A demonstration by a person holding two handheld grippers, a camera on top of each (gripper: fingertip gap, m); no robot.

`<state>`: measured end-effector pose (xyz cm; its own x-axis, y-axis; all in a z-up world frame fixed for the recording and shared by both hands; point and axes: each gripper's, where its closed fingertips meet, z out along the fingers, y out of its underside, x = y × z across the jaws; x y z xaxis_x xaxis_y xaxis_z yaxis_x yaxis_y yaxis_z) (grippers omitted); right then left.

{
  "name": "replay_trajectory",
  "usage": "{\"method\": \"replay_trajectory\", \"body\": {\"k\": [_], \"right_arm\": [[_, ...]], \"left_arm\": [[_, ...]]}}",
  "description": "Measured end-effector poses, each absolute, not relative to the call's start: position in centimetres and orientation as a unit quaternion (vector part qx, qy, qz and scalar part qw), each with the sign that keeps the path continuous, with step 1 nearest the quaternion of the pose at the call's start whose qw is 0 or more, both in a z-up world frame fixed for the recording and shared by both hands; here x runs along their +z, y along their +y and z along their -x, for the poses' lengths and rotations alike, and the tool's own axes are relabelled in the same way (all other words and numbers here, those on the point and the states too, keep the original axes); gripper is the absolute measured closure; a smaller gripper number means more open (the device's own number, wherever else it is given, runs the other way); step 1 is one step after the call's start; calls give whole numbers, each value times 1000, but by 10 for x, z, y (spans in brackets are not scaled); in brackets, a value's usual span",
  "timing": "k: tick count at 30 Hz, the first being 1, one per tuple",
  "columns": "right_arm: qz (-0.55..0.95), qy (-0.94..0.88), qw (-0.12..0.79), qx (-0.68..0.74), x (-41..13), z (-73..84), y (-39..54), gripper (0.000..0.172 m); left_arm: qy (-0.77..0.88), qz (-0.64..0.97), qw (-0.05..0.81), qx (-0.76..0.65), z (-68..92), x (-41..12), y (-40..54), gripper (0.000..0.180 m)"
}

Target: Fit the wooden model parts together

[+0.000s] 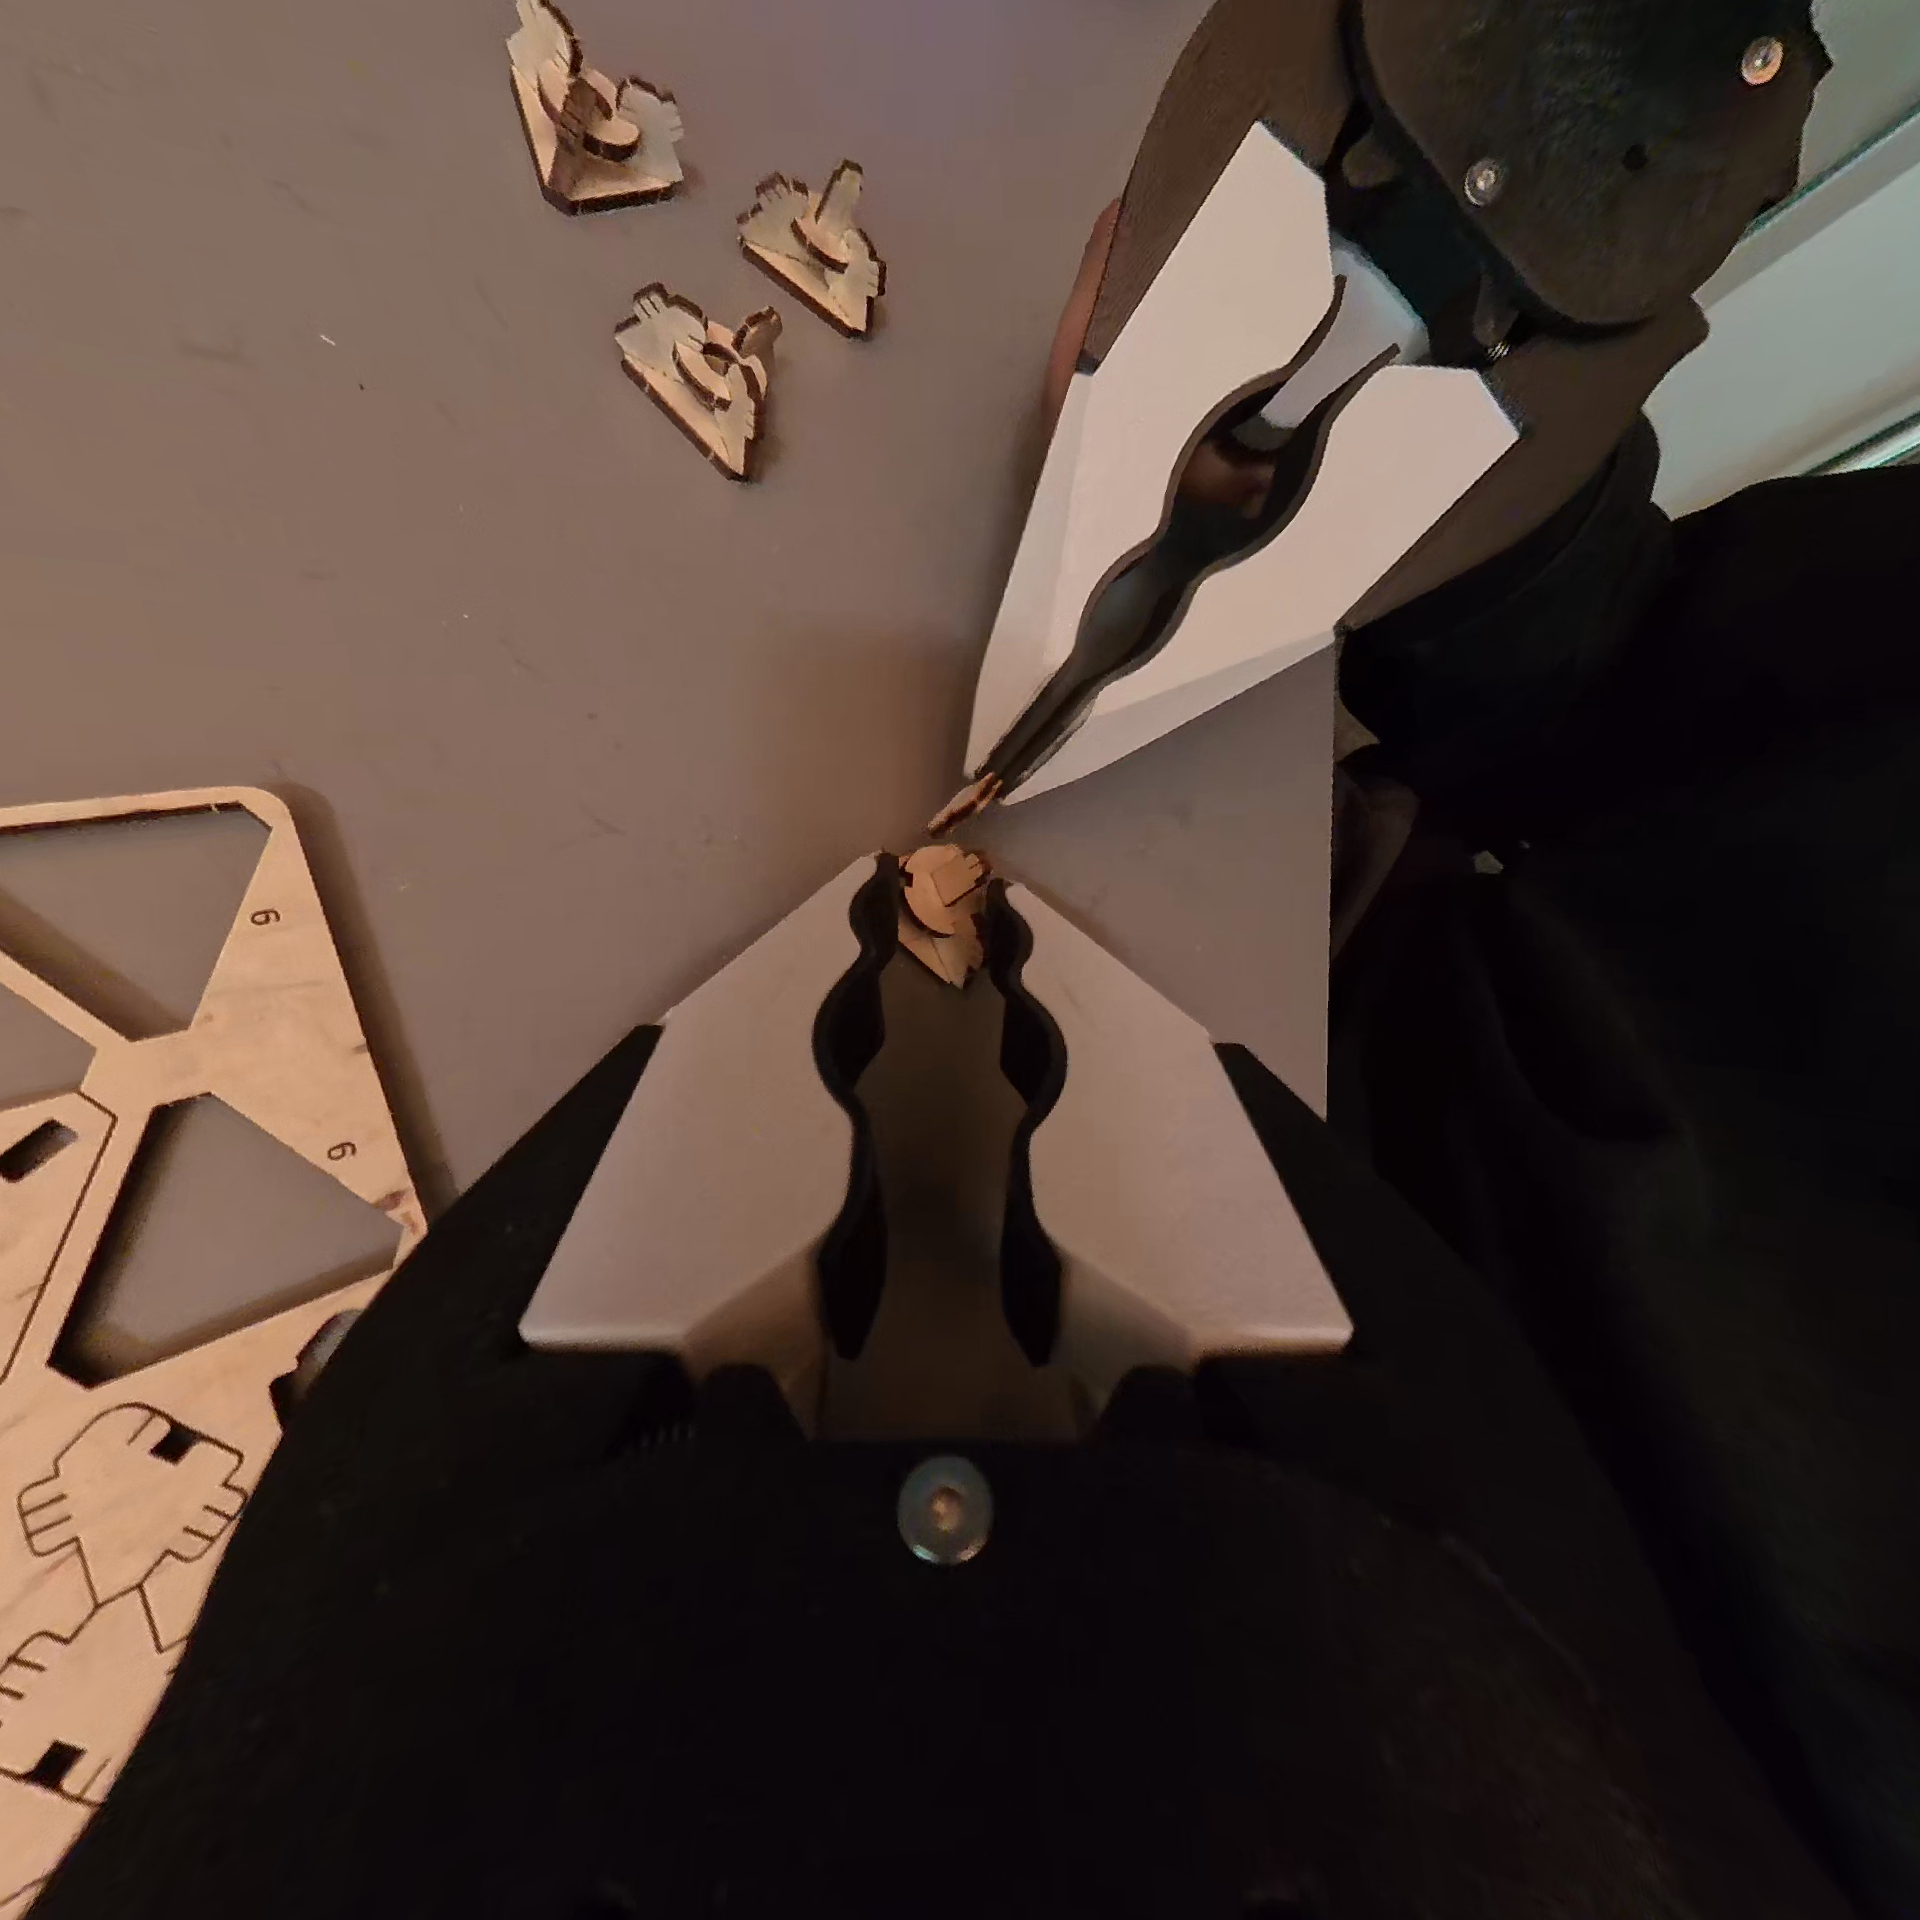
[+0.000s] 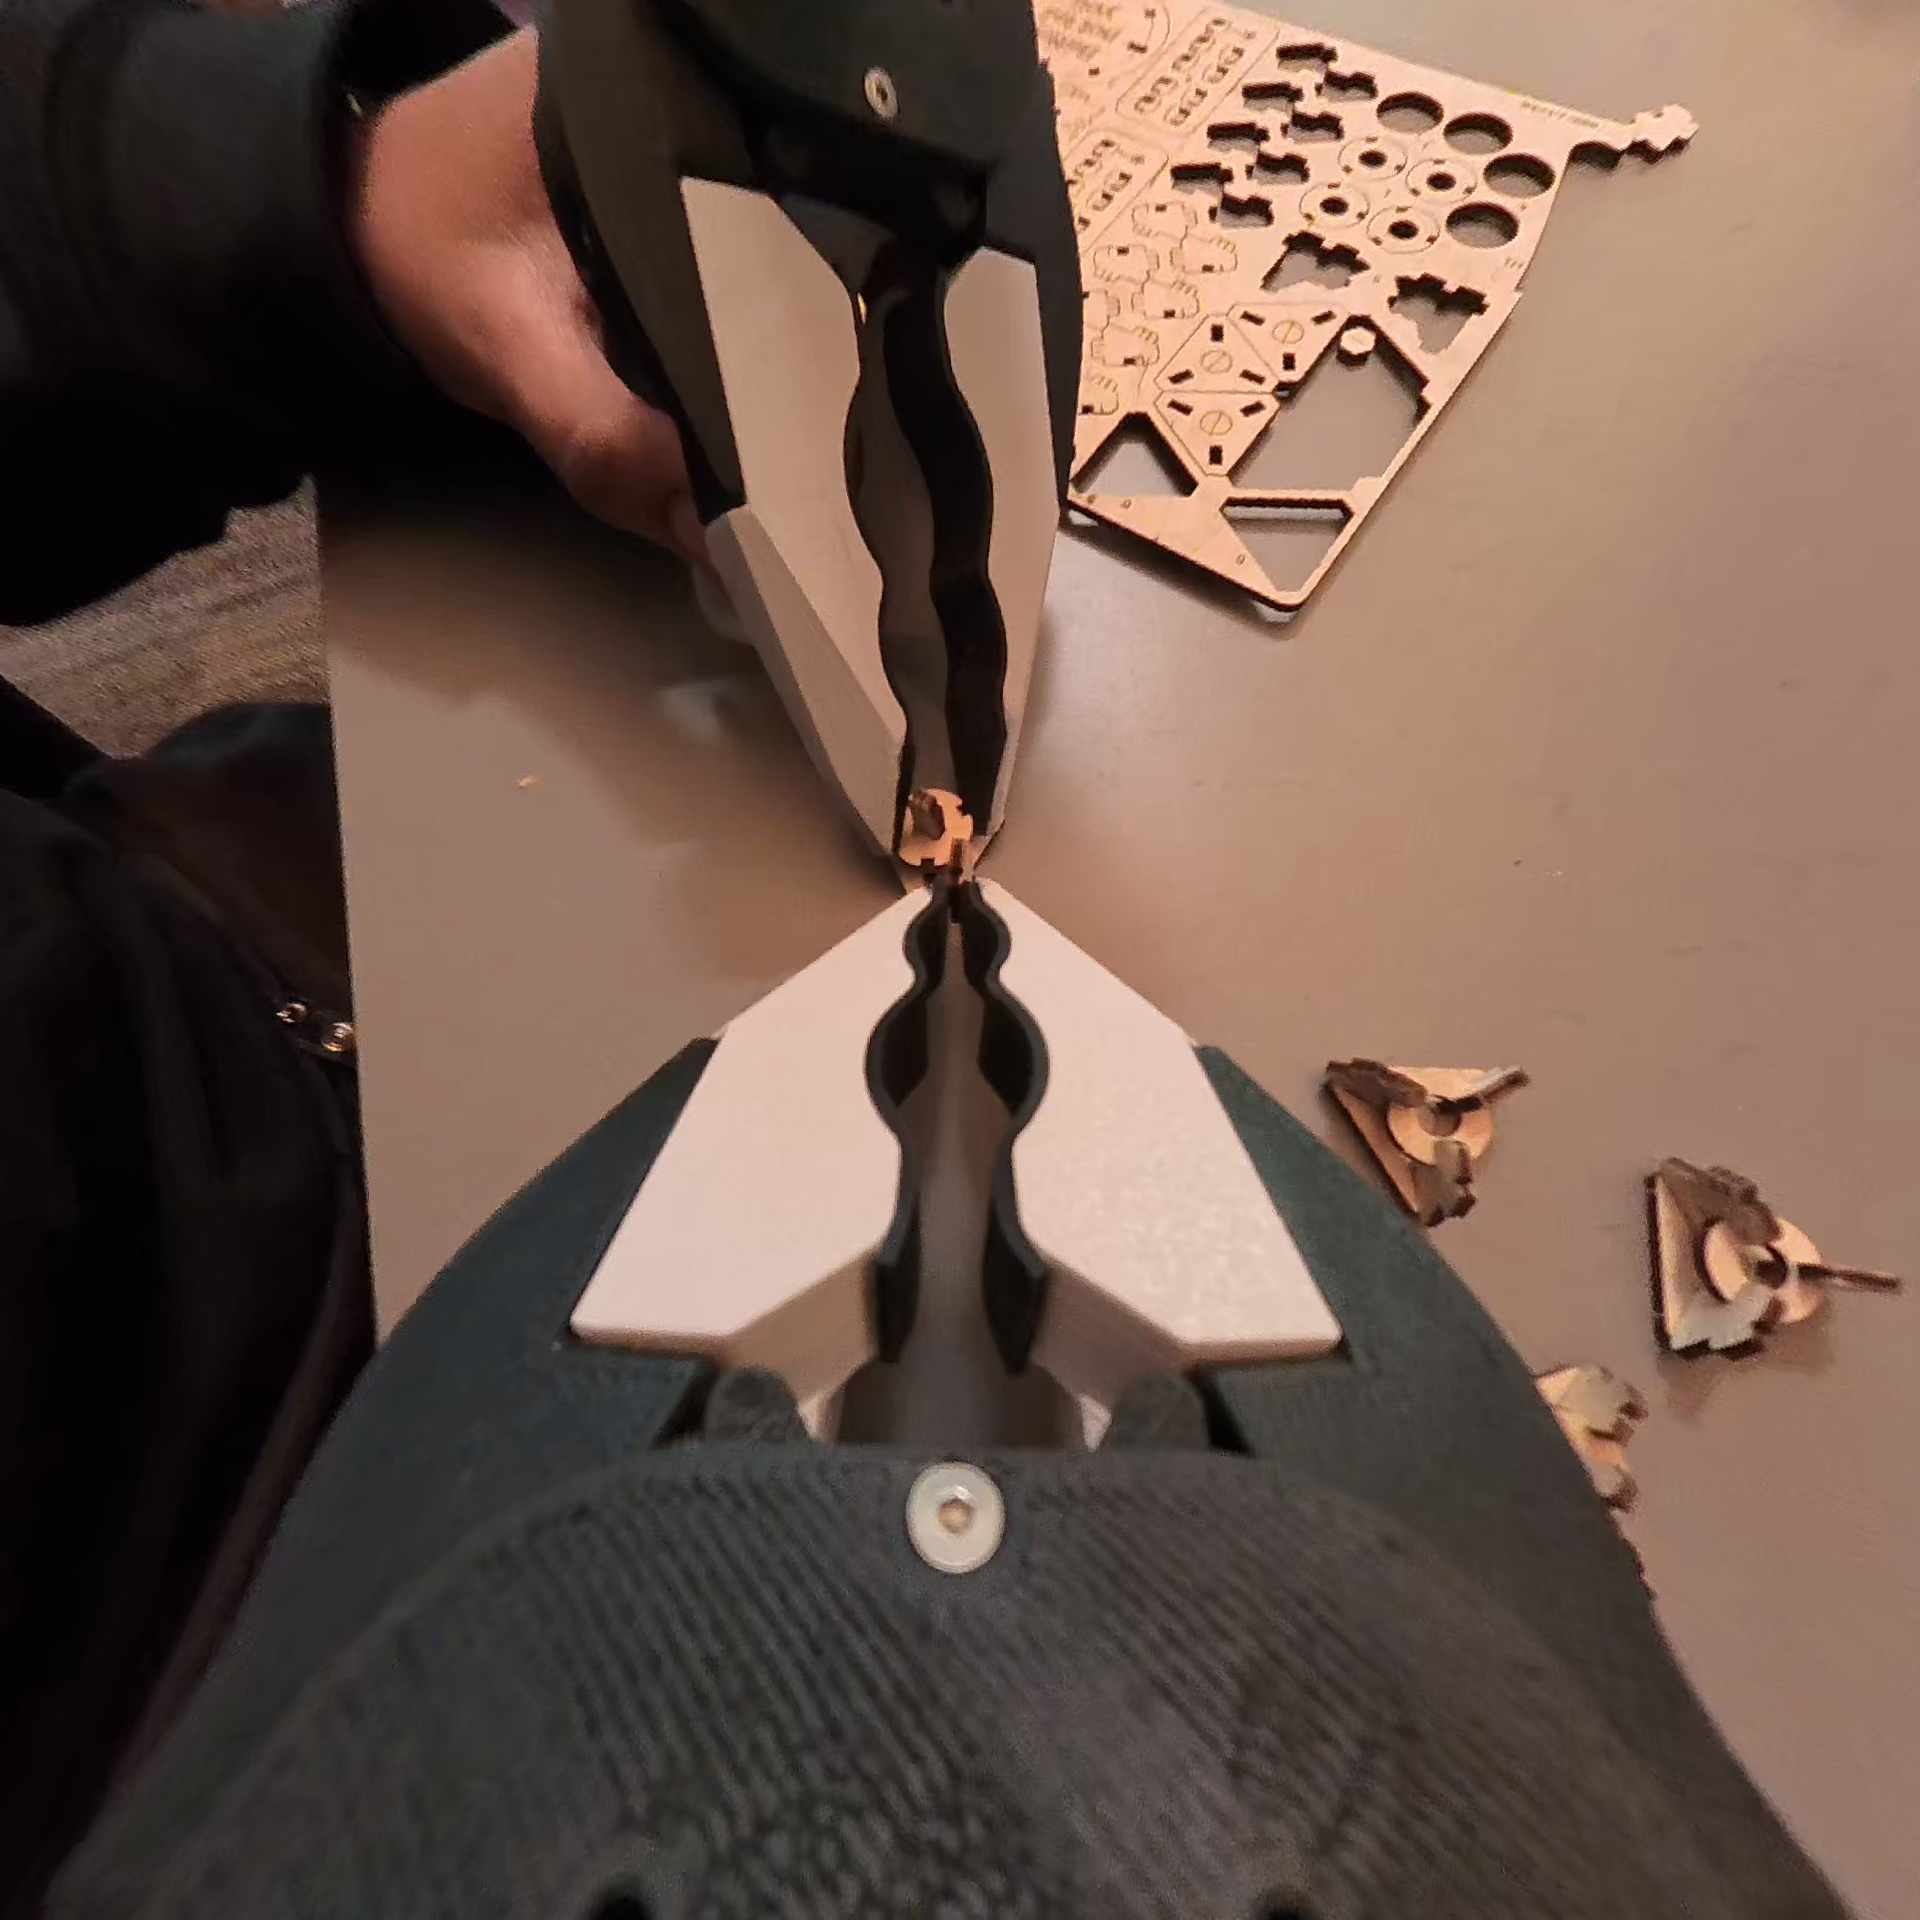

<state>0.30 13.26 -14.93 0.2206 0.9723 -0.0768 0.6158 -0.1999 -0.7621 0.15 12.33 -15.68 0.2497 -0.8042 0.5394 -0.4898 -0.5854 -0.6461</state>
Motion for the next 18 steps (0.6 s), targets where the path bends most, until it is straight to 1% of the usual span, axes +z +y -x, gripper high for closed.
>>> {"method": "replay_trajectory", "body": {"k": [3,5,7,11,18], "right_arm": [[719,-545,315,295,-148,-4,133,171],[720,-537,339,279,-148,-5,139,171],[720,-529,363,265,-147,-7,143,170],[717,-547,379,210,-149,-14,142,170],[680,-601,415,67,-157,-29,140,170]], "left_arm": [[423,763,170,-457,-2,-155,120,163],[419,758,179,-466,-2,-151,122,156],[408,750,207,-478,0,-142,129,151],[392,731,278,-484,9,-124,144,151],[425,717,356,-423,12,-113,149,154]]}}
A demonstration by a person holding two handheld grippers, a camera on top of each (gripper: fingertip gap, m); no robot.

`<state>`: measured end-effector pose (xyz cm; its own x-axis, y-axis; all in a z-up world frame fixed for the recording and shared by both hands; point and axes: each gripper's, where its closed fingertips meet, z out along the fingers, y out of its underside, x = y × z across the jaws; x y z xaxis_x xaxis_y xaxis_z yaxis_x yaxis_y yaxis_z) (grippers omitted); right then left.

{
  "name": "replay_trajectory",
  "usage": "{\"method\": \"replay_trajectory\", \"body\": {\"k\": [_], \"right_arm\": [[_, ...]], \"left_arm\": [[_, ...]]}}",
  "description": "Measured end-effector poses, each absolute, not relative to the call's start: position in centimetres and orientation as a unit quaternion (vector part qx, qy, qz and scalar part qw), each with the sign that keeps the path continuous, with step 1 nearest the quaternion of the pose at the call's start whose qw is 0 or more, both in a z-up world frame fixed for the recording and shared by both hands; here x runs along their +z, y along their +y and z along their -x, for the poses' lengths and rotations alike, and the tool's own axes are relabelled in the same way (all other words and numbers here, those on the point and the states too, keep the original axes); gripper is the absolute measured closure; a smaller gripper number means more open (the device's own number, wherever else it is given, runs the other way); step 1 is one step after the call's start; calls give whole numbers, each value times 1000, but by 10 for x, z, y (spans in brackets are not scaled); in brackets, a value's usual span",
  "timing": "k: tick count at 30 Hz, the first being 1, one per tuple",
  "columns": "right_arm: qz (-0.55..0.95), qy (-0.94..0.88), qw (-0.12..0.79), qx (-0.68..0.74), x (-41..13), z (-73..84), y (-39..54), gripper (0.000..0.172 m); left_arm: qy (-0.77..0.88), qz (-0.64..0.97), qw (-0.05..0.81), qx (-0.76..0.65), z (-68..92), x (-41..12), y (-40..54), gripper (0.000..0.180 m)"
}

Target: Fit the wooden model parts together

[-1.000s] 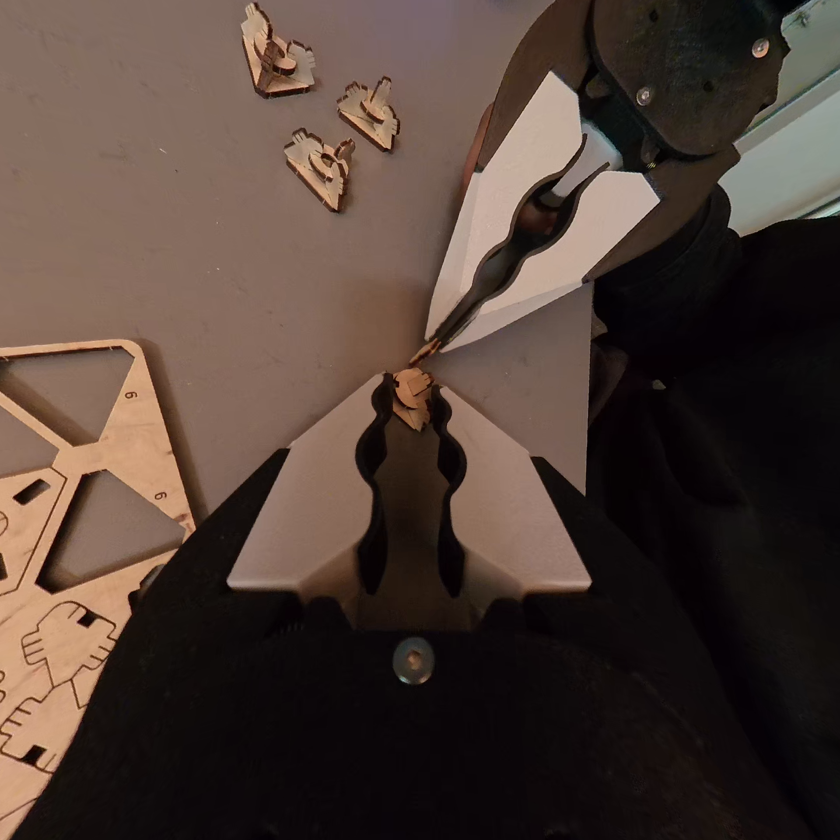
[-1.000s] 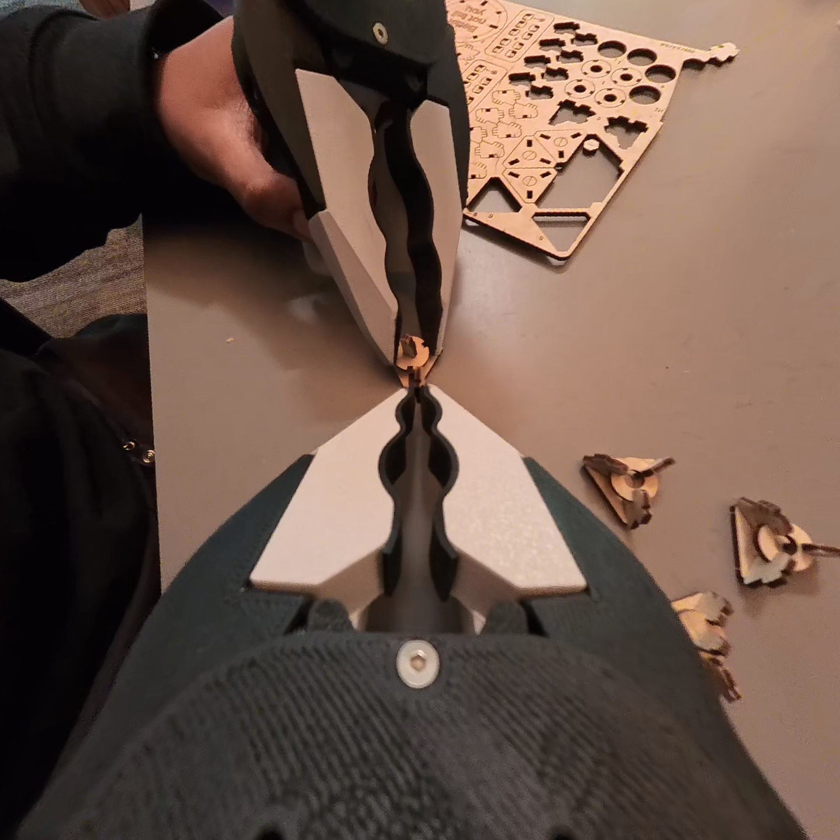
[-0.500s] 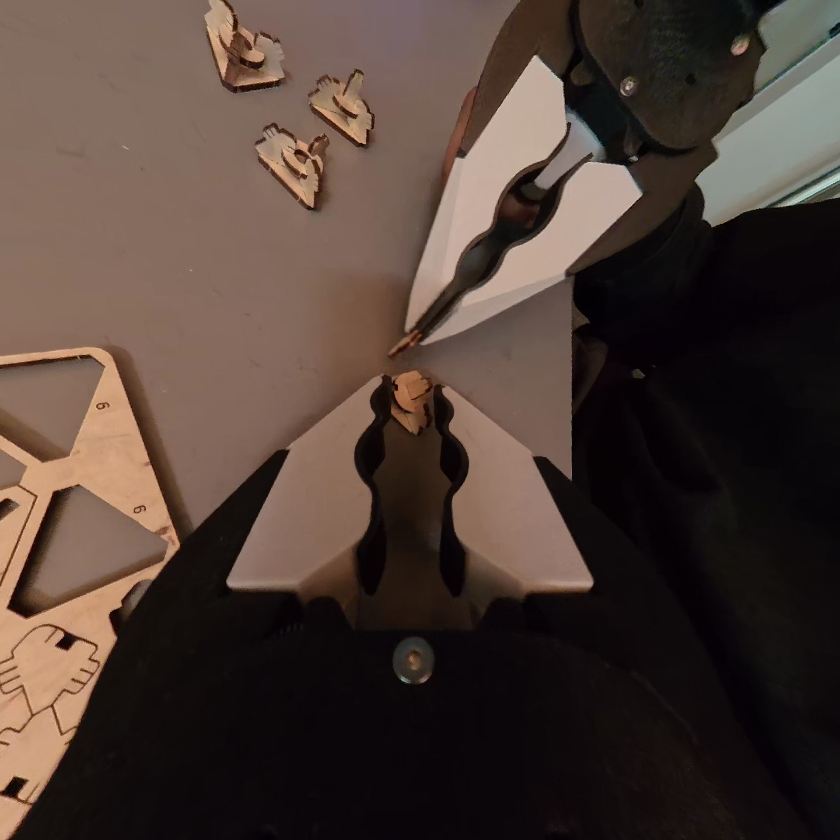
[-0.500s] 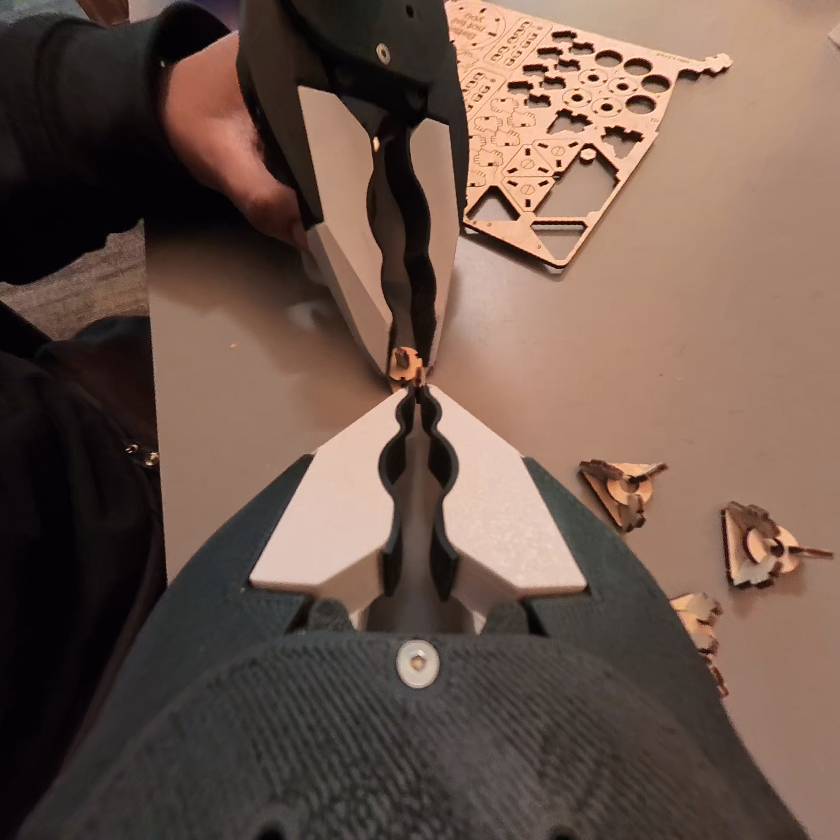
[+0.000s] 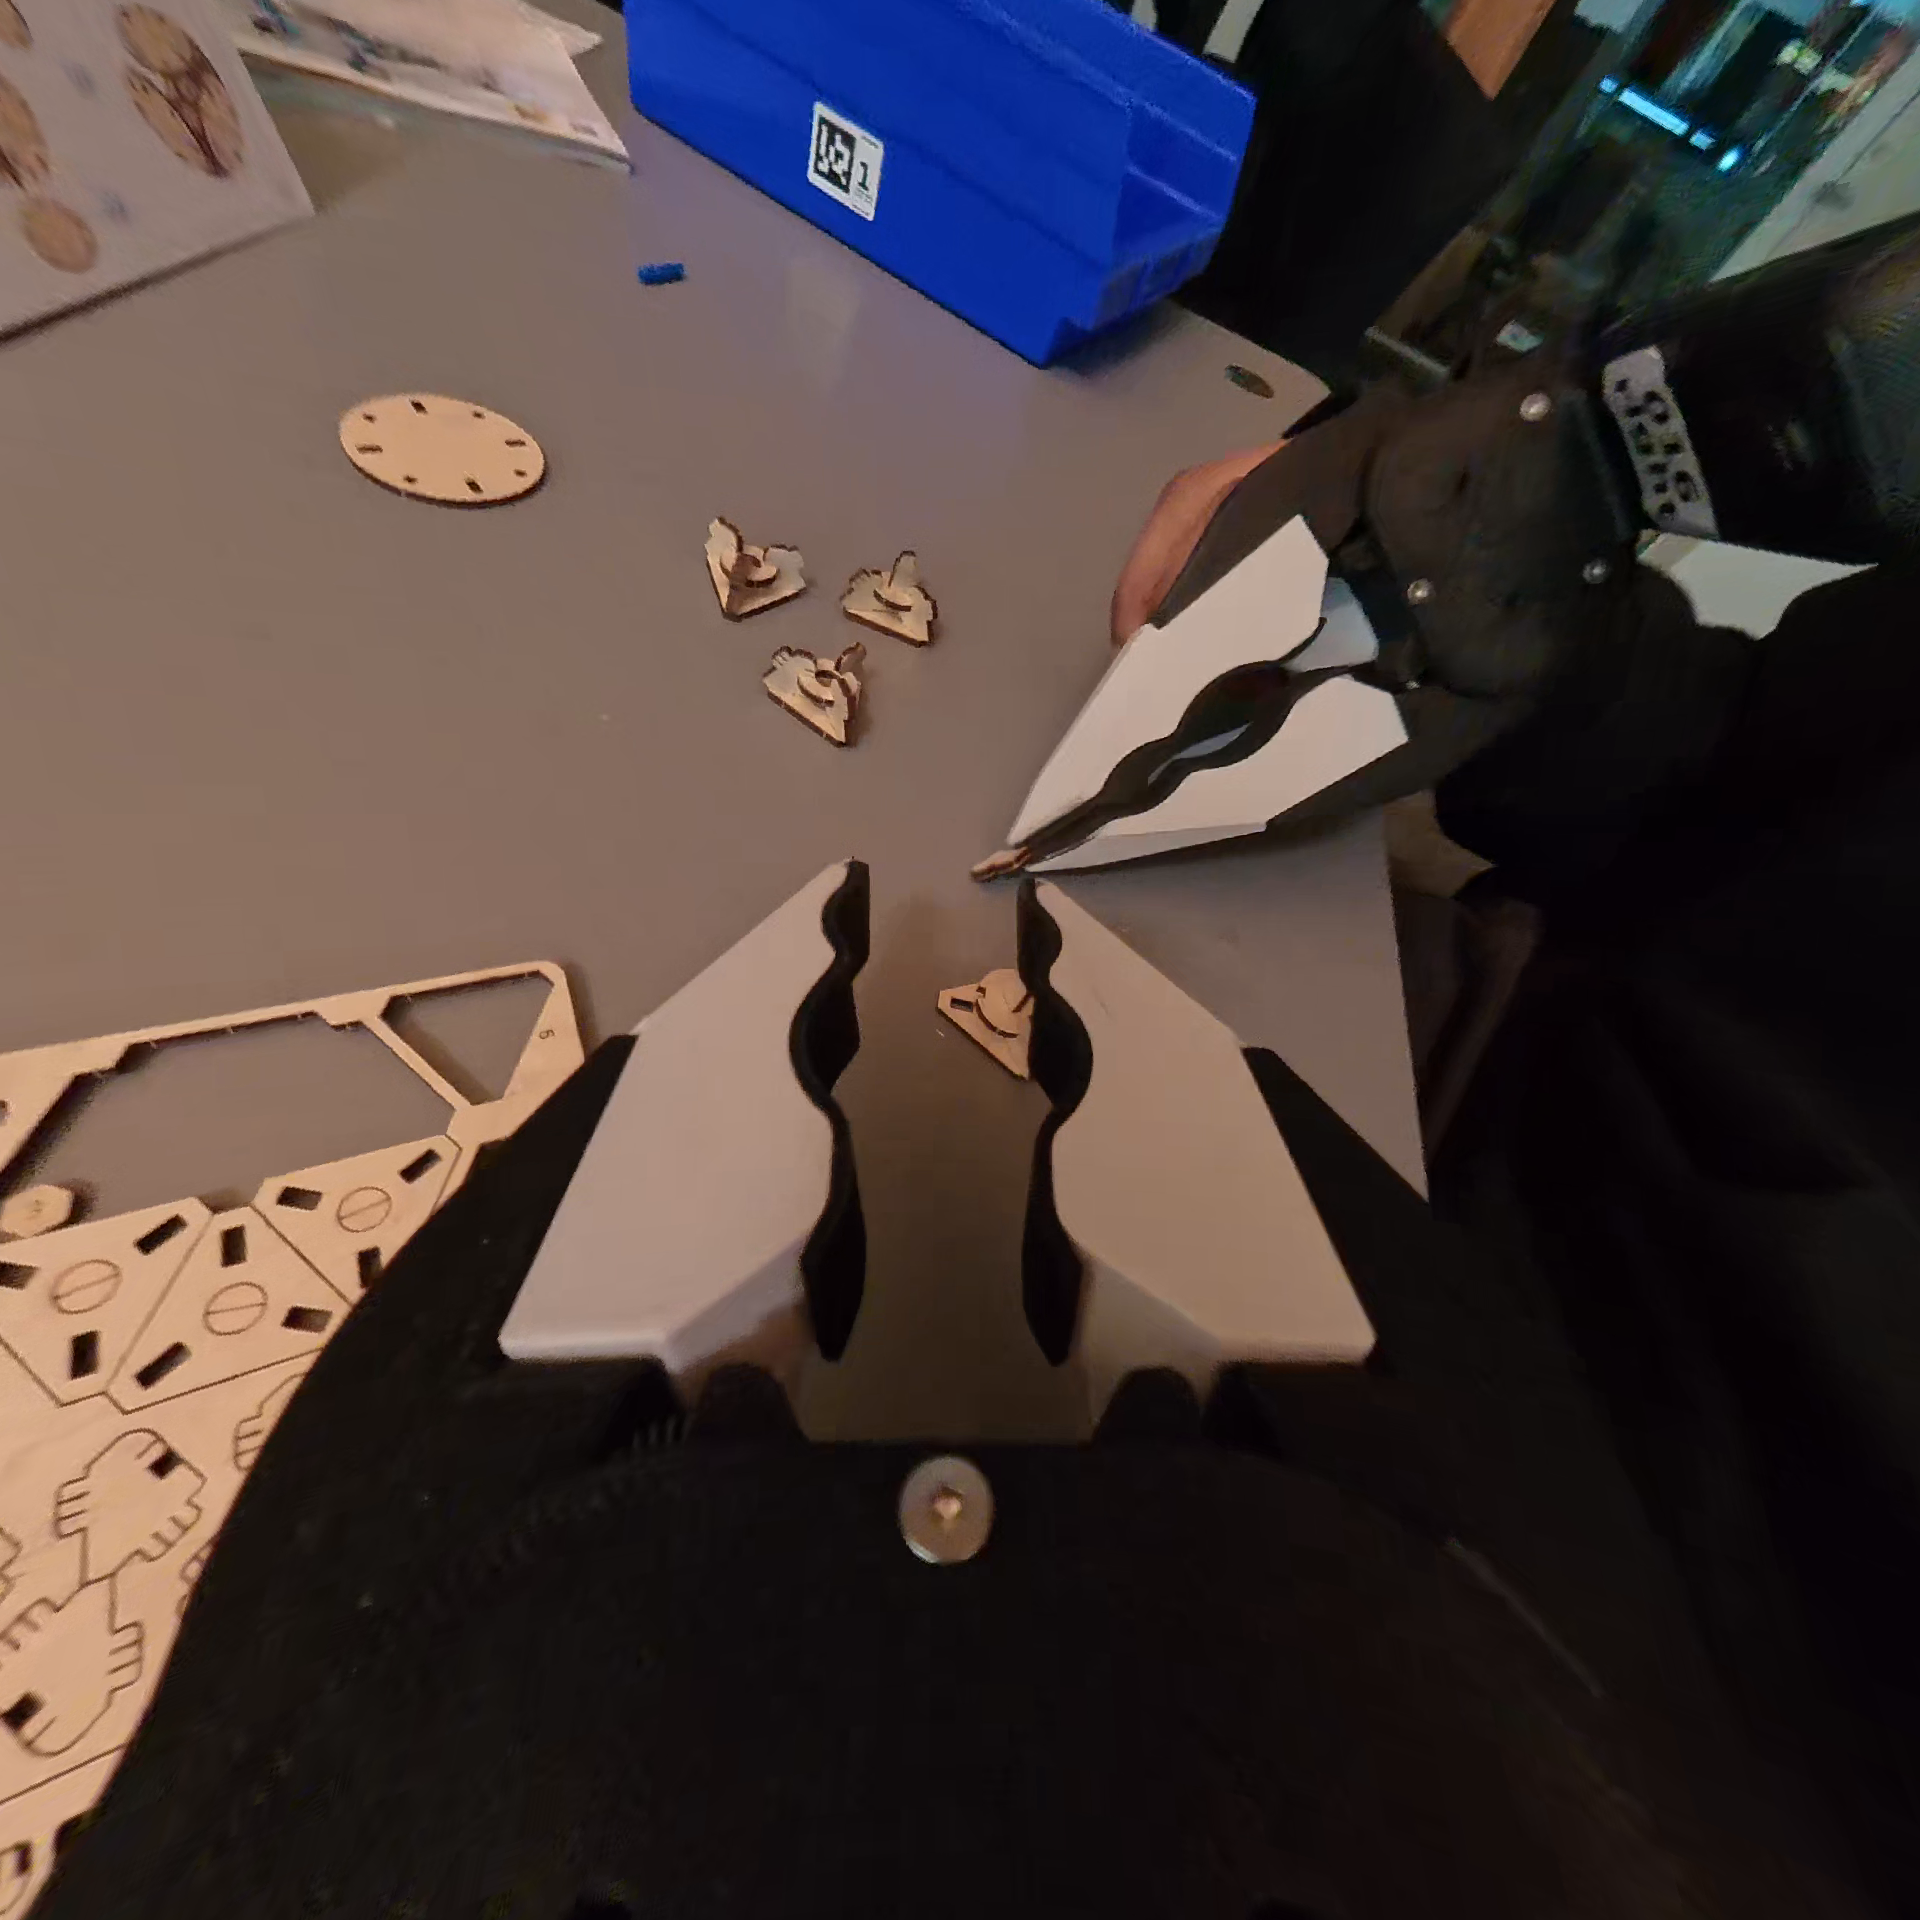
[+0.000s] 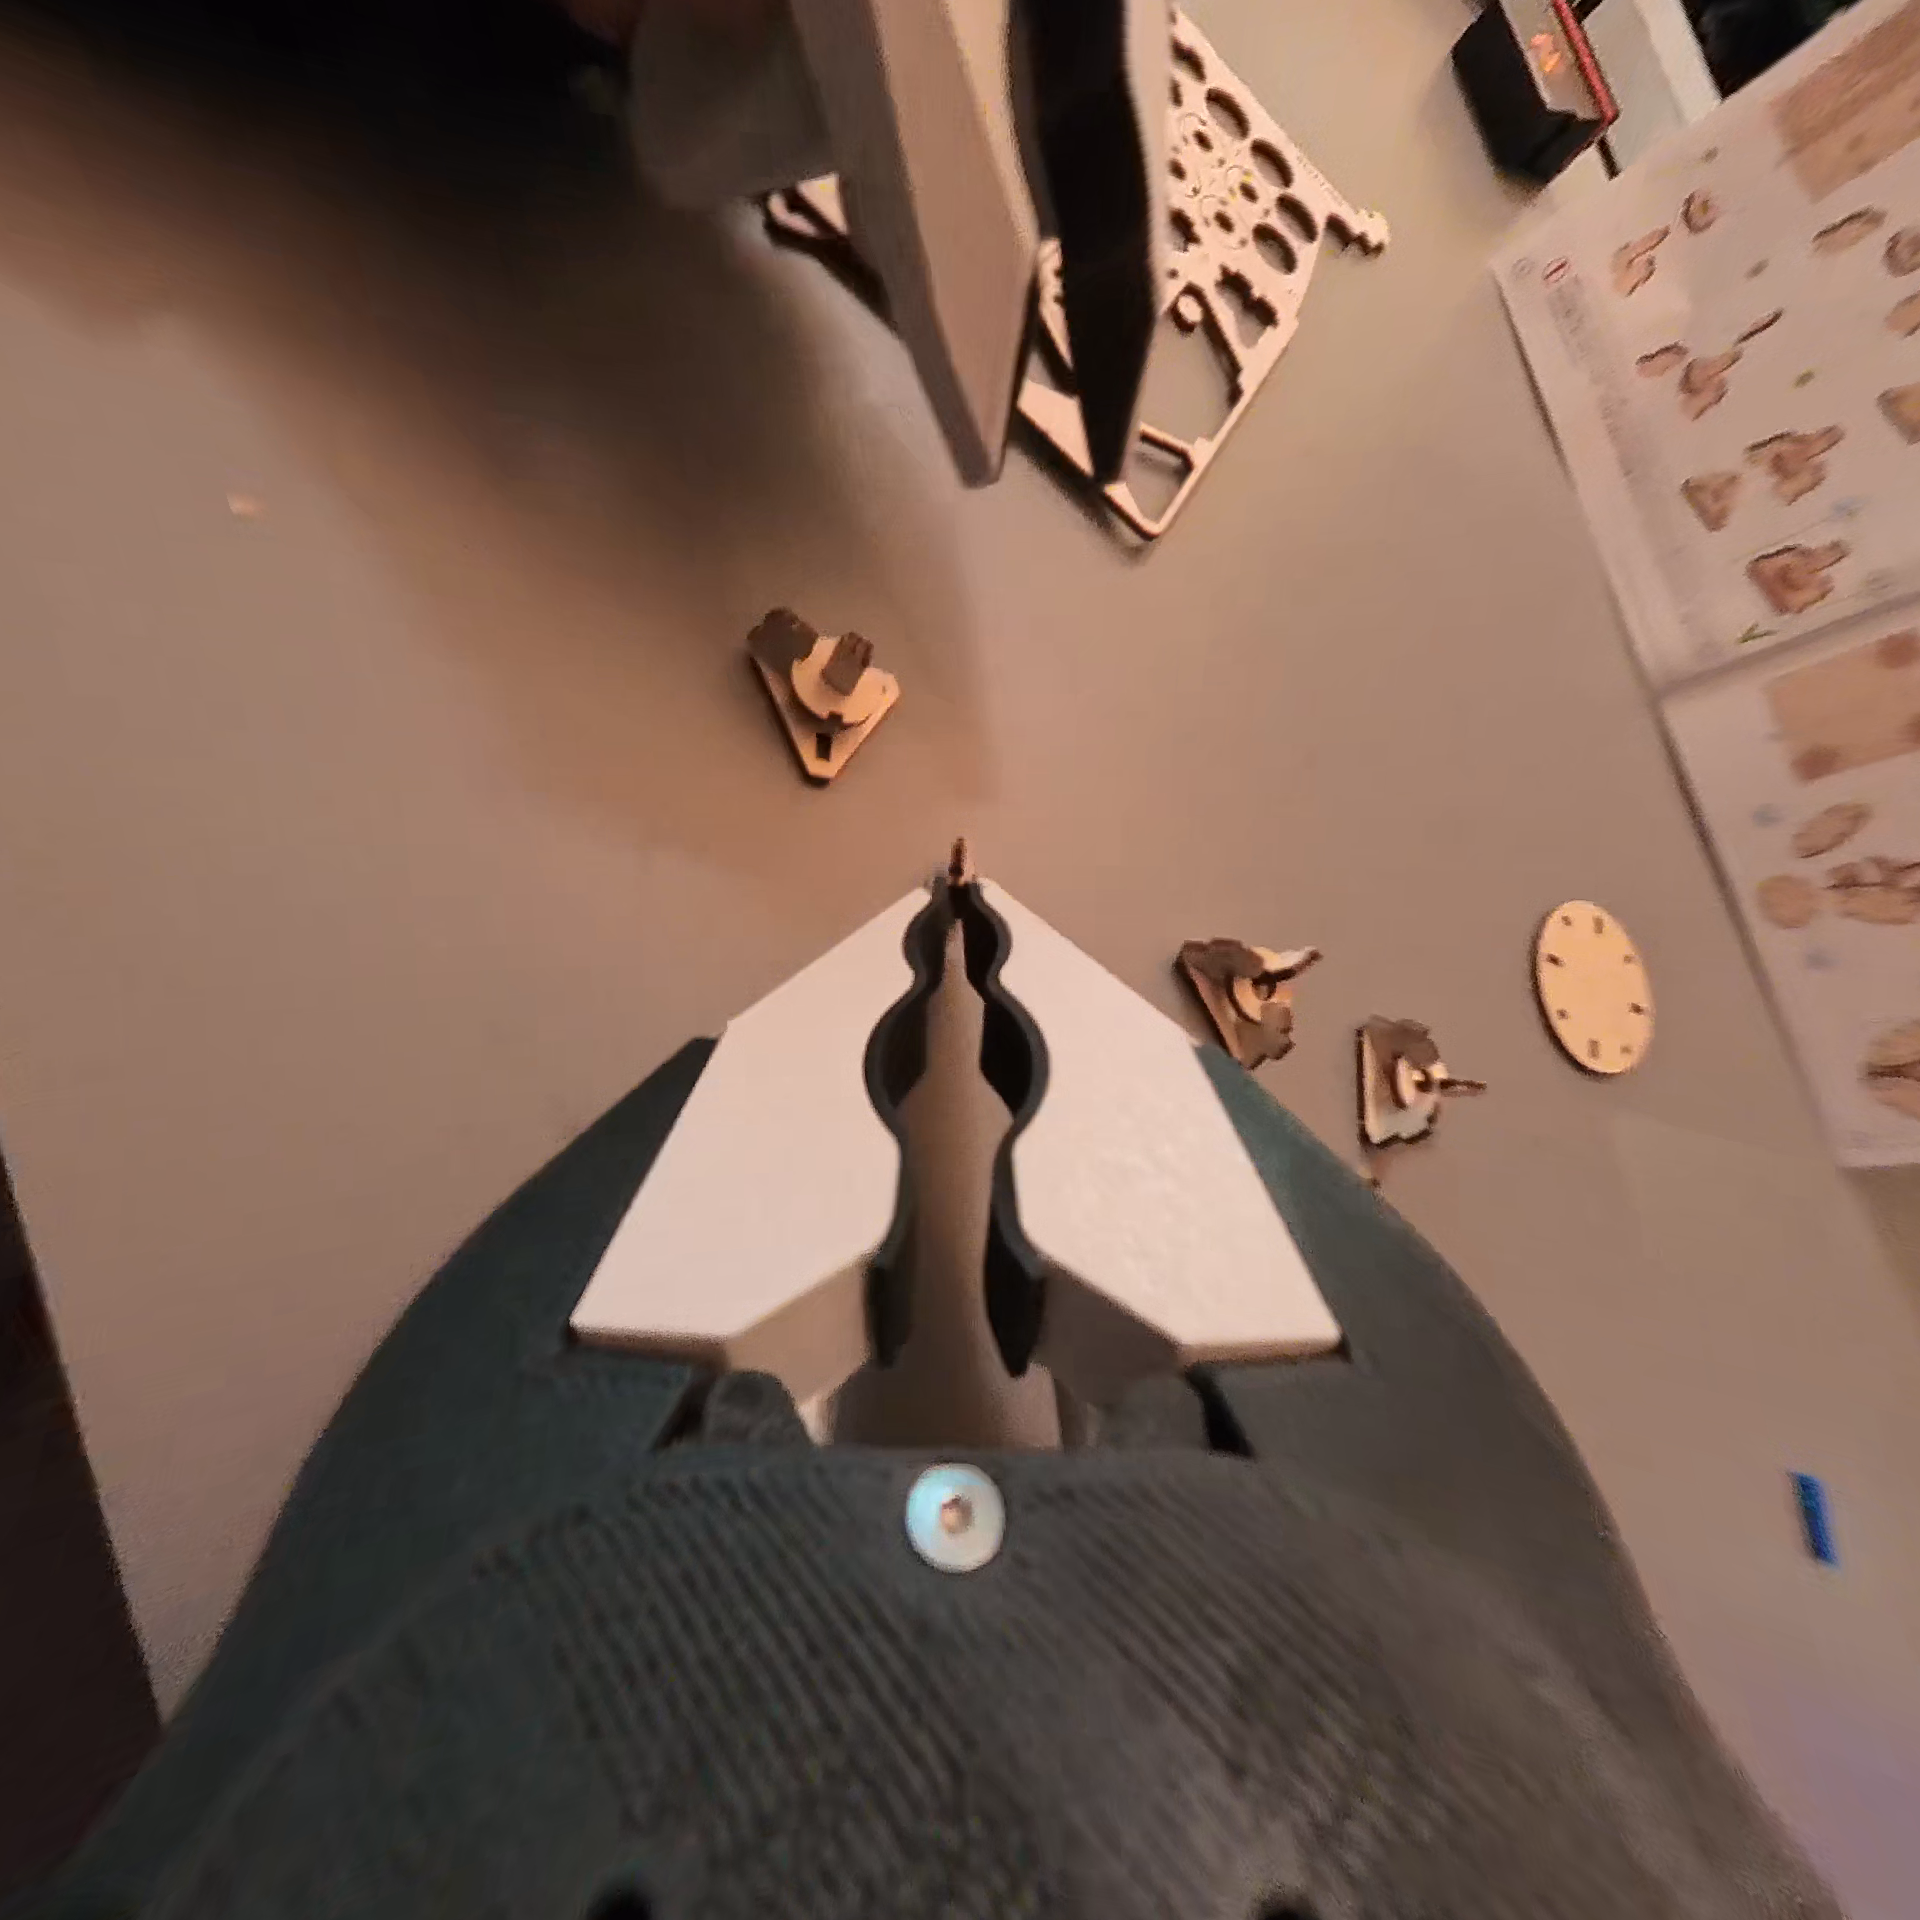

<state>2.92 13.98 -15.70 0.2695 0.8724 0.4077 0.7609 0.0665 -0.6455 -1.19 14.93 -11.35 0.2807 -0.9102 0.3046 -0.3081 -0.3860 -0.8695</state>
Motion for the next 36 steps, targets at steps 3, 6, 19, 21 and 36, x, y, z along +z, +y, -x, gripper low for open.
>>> {"method": "replay_trajectory", "body": {"k": [3,6,19,21,36], "right_arm": [[654,-627,422,29,-156,-33,137,171],[660,-626,411,52,-159,-34,131,158],[703,-555,411,171,-155,-15,130,136],[699,-557,416,168,-154,-13,129,141],[692,-508,453,242,-128,-9,131,149]], "left_arm": [[438,713,371,-402,11,-113,148,156],[443,715,361,-403,9,-117,146,156],[522,728,302,-327,-6,-150,124,144],[532,734,291,-305,-5,-158,124,145],[505,649,381,-424,-7,-101,117,165]]}}
